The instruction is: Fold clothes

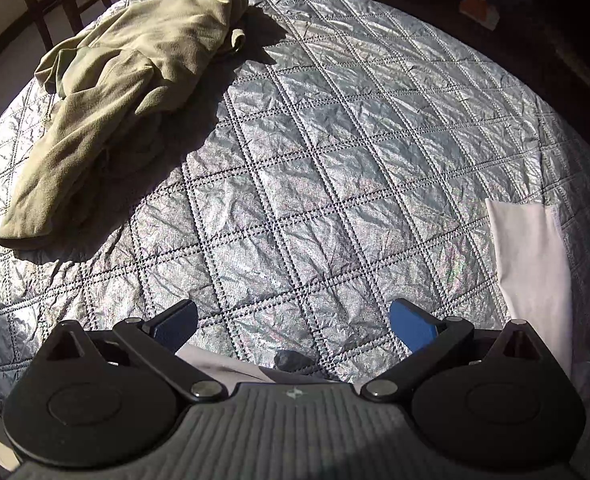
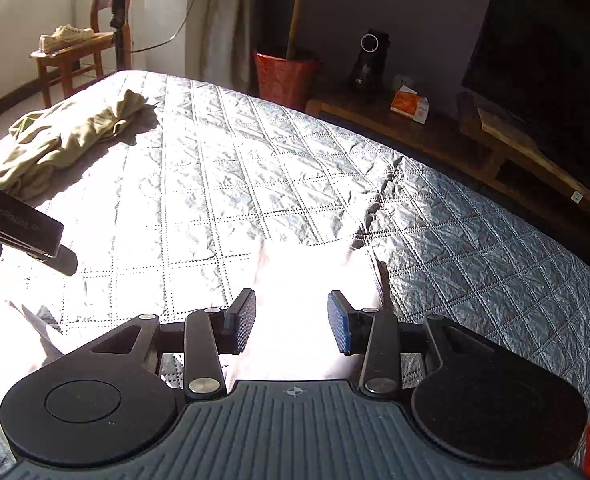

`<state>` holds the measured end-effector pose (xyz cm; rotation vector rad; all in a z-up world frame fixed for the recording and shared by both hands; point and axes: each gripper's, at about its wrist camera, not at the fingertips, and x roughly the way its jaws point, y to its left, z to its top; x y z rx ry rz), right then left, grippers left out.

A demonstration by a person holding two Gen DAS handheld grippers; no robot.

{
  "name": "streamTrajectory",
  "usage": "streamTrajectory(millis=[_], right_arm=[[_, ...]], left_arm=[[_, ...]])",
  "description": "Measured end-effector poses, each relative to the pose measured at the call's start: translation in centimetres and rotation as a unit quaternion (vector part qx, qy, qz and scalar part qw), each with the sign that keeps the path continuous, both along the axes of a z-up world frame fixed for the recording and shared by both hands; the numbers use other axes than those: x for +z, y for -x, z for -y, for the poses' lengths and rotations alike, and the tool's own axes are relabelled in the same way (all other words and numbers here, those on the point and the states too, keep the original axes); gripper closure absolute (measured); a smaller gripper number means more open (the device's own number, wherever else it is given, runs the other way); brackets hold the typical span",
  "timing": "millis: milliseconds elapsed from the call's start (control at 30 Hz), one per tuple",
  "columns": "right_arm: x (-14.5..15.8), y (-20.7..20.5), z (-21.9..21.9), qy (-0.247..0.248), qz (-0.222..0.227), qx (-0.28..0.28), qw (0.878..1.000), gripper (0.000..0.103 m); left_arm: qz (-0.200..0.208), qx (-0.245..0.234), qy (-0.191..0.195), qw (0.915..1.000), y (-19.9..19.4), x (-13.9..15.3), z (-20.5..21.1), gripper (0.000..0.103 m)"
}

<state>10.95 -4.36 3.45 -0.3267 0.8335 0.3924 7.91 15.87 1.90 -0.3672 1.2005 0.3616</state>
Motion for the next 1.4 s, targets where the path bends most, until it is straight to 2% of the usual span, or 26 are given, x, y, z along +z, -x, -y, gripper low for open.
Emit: streamTrajectory(millis=[133, 200, 267, 333, 400, 433, 567, 667, 733, 833, 933, 1000, 1100, 1200, 1233, 1267, 1300, 1400], right_arm=[[-3.3, -1.5, -2.4, 0.029, -0.049, 0.036, 0.998, 0.058], [-4.2, -1.9, -2.7, 0.021, -0.060, 0.035, 0.997, 0.057], [-4.4, -2.6, -2.4, 0.013, -0.059, 0.020, 0.998, 0.048], [-4.4, -3.7, -1.9, -0.010, -0.071, 0.007, 0.997, 0.051], [-4.5, -4.6, -1.7, -0.026, -0.078, -0.002, 0.997, 0.094], [-4.4, -4.9, -1.6, -0.028, -0.078, -0.003, 0.997, 0.102], [-3.8, -5.2, -0.4, -0.065, -0.077, -0.022, 0.995, 0.103], [-1.0, -4.7, 1.4, -0.166, -0.059, -0.035, 0.984, 0.103], [2.2, -3.1, 1.9, -0.212, -0.020, -0.029, 0.977, 0.103], [7.1, 0.9, 2.5, -0.290, 0.047, 0.007, 0.956, 0.103], [9.2, 5.8, 2.1, -0.329, 0.076, 0.067, 0.939, 0.102], [8.7, 9.1, 1.1, -0.319, 0.077, 0.109, 0.938, 0.102], [4.8, 13.1, -1.0, -0.274, 0.033, 0.137, 0.952, 0.102], [0.1, 15.8, -3.6, -0.169, -0.008, 0.168, 0.971, 0.100], [-0.7, 16.2, -4.0, -0.160, -0.030, 0.175, 0.971, 0.094], [-1.0, 16.3, -4.1, -0.166, -0.055, 0.180, 0.968, 0.089], [-1.4, 16.3, -4.2, -0.172, -0.081, 0.184, 0.964, 0.089], [0.5, 16.2, -3.0, -0.225, -0.062, 0.180, 0.956, 0.082]], left_arm=[[0.004, 0.005, 0.004, 1.0000, 0.1, 0.2, -0.8, 0.001], [0.005, 0.006, 0.006, 1.0000, 0.2, 0.2, -1.0, 0.001], [0.007, 0.011, 0.009, 0.9999, 0.3, 0.3, -1.5, 0.001], [0.008, 0.016, 0.012, 0.9998, 0.5, 0.4, -1.9, 0.001], [0.010, 0.021, 0.014, 0.9996, 0.6, 0.5, -2.4, 0.001], [0.009, 0.023, 0.015, 0.9996, 0.6, 0.4, -2.6, 0.001], [0.009, 0.032, 0.018, 0.9993, 0.7, 0.4, -3.5, 0.001], [0.015, 0.038, 0.020, 0.9990, 0.8, 0.6, -4.2, 0.001], [0.018, 0.048, 0.021, 0.9985, 0.9, 0.7, -4.9, 0.001], [0.020, 0.068, 0.024, 0.9972, 1.2, 0.8, -6.0, 0.001], [0.022, 0.089, 0.027, 0.9954, 1.5, 0.9, -7.2, 0.001], [0.024, 0.096, 0.029, 0.9947, 1.7, 1.0, -7.7, 0.001], [0.030, 0.103, 0.031, 0.9938, 2.0, 1.5, -8.2, 0.001], [0.034, 0.119, 0.029, 0.9919, 2.3, 1.7, -9.1, 0.001], [0.034, 0.122, 0.030, 0.9914, 2.3, 1.7, -9.3, 0.001], [0.034, 0.125, 0.031, 0.9910, 2.4, 1.6, -9.4, 0.001], [0.033, 0.128, 0.032, 0.9906, 2.4, 1.6, -9.6, 0.001], [0.033, 0.124, 0.032, 0.9912, 2.4, 1.6, -9.7, 0.001]])
